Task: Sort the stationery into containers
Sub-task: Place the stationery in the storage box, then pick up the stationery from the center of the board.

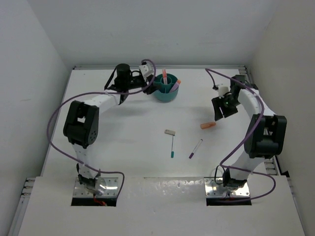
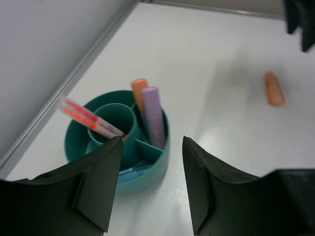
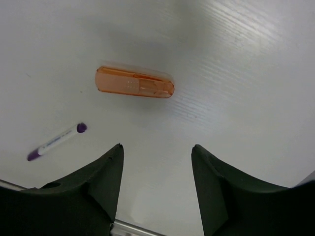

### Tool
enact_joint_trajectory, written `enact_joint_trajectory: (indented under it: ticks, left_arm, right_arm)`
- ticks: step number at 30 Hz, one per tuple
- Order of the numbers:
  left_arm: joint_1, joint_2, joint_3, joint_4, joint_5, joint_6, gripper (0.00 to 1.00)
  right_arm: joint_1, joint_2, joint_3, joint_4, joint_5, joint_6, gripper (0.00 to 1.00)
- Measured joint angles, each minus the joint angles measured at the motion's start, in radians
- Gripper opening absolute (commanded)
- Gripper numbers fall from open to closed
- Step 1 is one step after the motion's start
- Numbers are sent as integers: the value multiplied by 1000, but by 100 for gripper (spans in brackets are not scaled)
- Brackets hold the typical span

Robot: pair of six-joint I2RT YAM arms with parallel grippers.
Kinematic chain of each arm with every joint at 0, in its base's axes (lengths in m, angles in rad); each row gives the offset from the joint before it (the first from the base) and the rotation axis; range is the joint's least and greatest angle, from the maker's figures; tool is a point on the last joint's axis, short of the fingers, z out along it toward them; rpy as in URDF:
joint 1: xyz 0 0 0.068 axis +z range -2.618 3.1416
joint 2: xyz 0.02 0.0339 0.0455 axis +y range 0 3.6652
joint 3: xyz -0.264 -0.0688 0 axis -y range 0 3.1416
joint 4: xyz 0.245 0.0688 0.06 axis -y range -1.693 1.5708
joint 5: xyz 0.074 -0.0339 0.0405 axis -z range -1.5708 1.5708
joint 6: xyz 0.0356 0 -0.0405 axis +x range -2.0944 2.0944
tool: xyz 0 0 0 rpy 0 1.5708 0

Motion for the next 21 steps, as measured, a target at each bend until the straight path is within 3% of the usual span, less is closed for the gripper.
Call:
enact_joint_trajectory:
  ticks: [10,21]
  left_arm:
    - [14,-200,-36,-668,308,462,58]
    - [40,-417,-194,-827,375,551,58]
  right_arm:
    - [87,113,18,-1,-11,-381,56]
    - [128,198,-50,98,12,-607,53]
